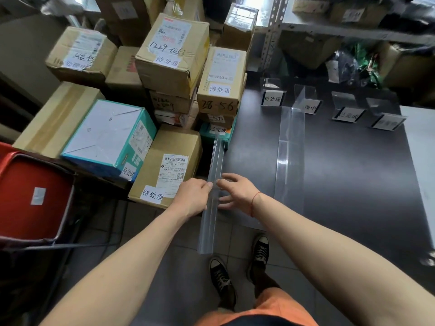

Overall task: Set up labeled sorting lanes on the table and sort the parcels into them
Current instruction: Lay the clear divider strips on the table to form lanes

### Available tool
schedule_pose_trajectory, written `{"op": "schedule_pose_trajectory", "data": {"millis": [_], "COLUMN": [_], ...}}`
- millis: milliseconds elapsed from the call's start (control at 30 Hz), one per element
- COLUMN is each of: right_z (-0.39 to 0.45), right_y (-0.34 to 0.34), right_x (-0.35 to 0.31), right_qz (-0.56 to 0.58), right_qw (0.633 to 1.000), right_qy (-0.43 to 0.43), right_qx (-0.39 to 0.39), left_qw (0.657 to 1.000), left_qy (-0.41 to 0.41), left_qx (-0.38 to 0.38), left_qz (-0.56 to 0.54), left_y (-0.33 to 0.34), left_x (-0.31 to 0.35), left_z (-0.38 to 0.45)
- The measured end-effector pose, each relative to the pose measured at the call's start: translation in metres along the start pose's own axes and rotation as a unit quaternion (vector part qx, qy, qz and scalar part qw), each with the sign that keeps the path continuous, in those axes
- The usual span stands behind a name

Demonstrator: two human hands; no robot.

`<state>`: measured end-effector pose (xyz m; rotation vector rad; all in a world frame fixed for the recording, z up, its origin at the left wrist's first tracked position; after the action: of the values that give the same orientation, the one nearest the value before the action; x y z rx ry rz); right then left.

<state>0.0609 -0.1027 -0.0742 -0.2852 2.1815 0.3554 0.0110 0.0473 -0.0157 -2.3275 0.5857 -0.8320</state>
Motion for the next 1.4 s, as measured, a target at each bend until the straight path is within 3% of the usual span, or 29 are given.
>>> {"op": "schedule_pose_trajectory", "data": {"millis": [133,233,300,367,433,667,800,933,1033,1100,1133,1200,1300,1400], "right_z": [-0.003,-0.003,-0.003,-0.004,-0.007,-0.020,-0.020,-0.026,-0.033,-0.036,-0.038,-0.045,-0.061,-0.073], "right_y": [-0.003,0.000,0.002,0.004,0.003,-0.024,-0.036,-0.037,-0.037,-0.037,-0.036,-0.032,-0.026,-0.028], "right_x": [0.002,0.000,-0.008,-0.018,-0.024,-0.029,-0.027,-0.025,-0.022,-0.019,-0.017,-0.012,-0.003,-0.002], "right_qz": [-0.008,-0.098,-0.252,-0.403,-0.453,-0.488,-0.464,-0.422,-0.362,-0.285,-0.223,-0.088,0.027,0.096], "right_qw": [1.000,0.995,0.966,0.911,0.887,0.870,0.882,0.903,0.928,0.954,0.971,0.992,0.995,0.990], "right_qy": [0.008,-0.007,-0.054,-0.088,-0.087,-0.060,-0.071,-0.072,-0.076,-0.072,-0.054,-0.006,0.034,0.028], "right_qx": [-0.011,-0.004,0.001,-0.002,-0.006,0.047,0.039,0.027,0.034,0.059,0.073,0.087,0.093,0.100], "left_qw": [0.998,0.992,0.985,0.977,0.973,0.950,0.969,0.967,0.944,0.929,0.944,0.986,0.992,0.983], "left_qy": [0.016,0.014,0.007,-0.005,-0.030,-0.034,-0.044,-0.014,0.112,0.201,0.207,0.135,0.010,-0.001], "left_qx": [0.017,0.063,0.089,0.110,0.124,0.117,0.135,0.165,0.267,0.288,0.243,0.084,-0.116,-0.159], "left_qz": [0.057,0.106,0.145,0.182,0.193,0.287,0.202,0.195,0.160,0.118,0.090,0.043,-0.039,-0.092], "left_y": [0.004,0.007,0.006,0.004,0.000,0.008,0.006,0.001,-0.001,0.006,0.013,0.033,0.062,0.073], "left_x": [0.001,0.004,0.011,0.016,0.020,0.013,0.015,0.019,0.029,0.038,0.042,0.048,0.047,0.043], "left_z": [0.003,0.005,0.003,0.001,0.002,0.010,0.008,0.001,-0.012,-0.022,-0.023,-0.019,-0.020,-0.023]}}
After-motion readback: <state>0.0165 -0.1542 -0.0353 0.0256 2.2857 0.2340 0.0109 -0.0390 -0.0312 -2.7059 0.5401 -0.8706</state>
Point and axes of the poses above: each hand's wrist, its own z-axis towards the middle knuckle, its own y-axis out of the palm, x = y × z, the point moved 3 cm from there along z, towards the middle knuckle, and after that the axes turned 15 degrees about -y, right-handed, at the moved point
